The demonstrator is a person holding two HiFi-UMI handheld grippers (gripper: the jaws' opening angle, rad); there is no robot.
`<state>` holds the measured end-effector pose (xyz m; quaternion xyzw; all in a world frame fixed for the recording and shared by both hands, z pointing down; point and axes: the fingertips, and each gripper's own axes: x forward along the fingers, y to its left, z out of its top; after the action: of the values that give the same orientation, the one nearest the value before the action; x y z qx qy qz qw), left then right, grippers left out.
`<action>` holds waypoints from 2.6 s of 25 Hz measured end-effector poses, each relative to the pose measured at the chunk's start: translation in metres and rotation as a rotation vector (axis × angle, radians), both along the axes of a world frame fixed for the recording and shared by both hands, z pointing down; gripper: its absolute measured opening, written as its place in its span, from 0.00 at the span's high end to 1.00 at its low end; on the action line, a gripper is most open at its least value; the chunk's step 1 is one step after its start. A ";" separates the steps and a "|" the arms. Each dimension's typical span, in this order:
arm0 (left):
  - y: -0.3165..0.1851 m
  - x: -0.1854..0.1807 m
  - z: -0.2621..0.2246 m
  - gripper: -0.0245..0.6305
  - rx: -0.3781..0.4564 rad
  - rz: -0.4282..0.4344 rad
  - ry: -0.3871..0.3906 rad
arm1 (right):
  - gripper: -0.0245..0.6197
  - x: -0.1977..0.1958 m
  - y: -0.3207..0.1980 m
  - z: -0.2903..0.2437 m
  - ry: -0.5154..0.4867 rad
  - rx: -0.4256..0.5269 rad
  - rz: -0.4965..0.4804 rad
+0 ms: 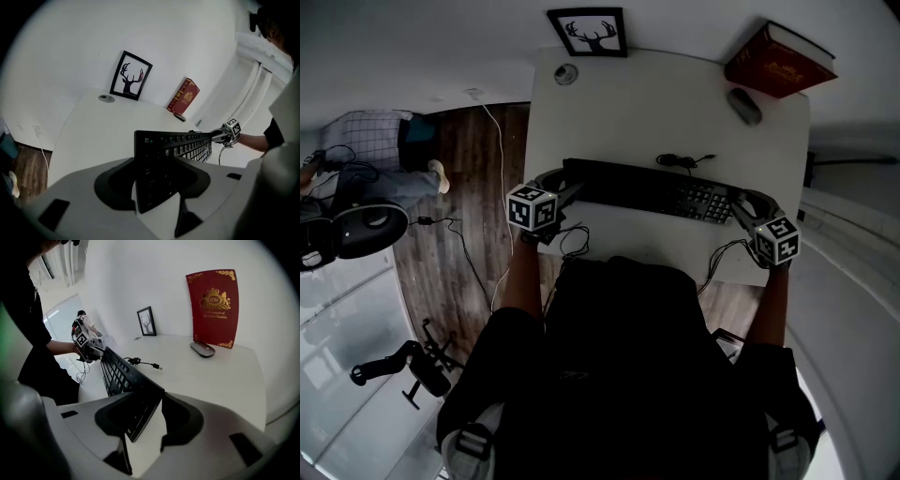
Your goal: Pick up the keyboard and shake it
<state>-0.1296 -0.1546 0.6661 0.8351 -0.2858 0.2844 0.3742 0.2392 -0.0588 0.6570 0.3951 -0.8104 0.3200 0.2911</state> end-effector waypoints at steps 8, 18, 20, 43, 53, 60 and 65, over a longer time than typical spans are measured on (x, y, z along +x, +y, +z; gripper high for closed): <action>0.001 0.005 -0.012 0.64 0.053 0.004 -0.018 | 0.70 0.008 -0.011 -0.020 0.031 0.092 0.047; -0.013 0.008 -0.075 0.63 0.285 -0.050 -0.006 | 0.72 0.013 -0.036 -0.079 0.063 0.340 0.076; -0.018 0.011 -0.097 0.63 0.346 -0.048 -0.003 | 0.71 0.015 -0.039 -0.100 0.066 0.401 0.093; -0.035 0.017 -0.340 0.61 0.976 0.068 0.153 | 0.70 -0.001 0.015 -0.343 0.274 0.970 0.311; -0.060 0.011 -0.395 0.61 1.135 0.071 0.258 | 0.70 -0.015 0.011 -0.414 0.387 1.166 0.289; -0.035 0.000 -0.419 0.61 1.167 0.059 0.287 | 0.70 -0.030 0.039 -0.447 0.423 1.210 0.316; -0.029 0.002 -0.434 0.61 1.202 0.076 0.297 | 0.70 -0.033 0.053 -0.455 0.435 1.227 0.333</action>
<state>-0.1278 -0.1839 0.2320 0.9401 -0.3109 -0.0324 -0.1363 0.2064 -0.0058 0.2022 0.6641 -0.6966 -0.2448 0.1174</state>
